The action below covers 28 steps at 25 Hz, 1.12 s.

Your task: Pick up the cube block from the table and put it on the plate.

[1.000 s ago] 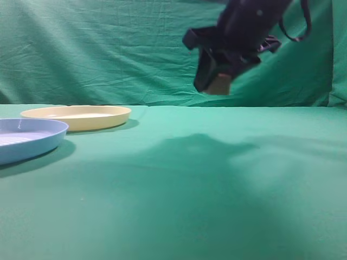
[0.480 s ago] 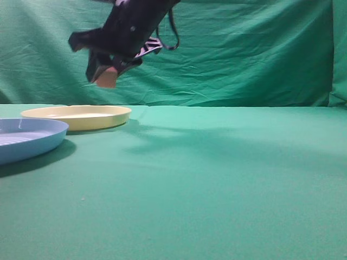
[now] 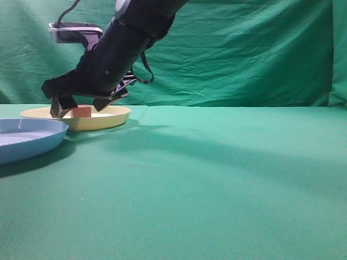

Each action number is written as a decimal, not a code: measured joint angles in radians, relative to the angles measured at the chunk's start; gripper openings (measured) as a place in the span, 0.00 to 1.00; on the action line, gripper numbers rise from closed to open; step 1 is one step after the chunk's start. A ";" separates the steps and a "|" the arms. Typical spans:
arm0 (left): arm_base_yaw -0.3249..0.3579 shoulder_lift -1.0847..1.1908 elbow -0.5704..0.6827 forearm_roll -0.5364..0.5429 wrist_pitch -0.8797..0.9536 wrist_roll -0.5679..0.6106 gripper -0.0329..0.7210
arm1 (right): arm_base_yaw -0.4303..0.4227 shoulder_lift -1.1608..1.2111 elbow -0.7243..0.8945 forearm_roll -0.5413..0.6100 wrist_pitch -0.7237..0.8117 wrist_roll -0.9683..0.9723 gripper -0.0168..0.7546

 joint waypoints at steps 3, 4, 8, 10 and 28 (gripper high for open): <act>0.000 0.000 0.000 0.000 0.000 0.000 0.04 | -0.002 -0.057 0.000 -0.011 0.098 0.000 0.85; 0.000 0.000 0.000 0.000 0.000 0.000 0.04 | -0.002 -0.081 0.000 -0.015 0.131 0.000 0.85; 0.000 0.000 0.000 0.000 0.000 0.000 0.04 | -0.023 -0.219 0.000 -0.033 0.293 0.030 0.68; 0.000 0.000 0.000 0.000 0.000 0.000 0.04 | -0.043 -0.299 0.000 -0.068 0.395 0.083 0.45; 0.000 0.000 0.000 0.000 0.000 0.000 0.04 | -0.316 -1.186 0.481 -0.230 0.726 0.368 0.02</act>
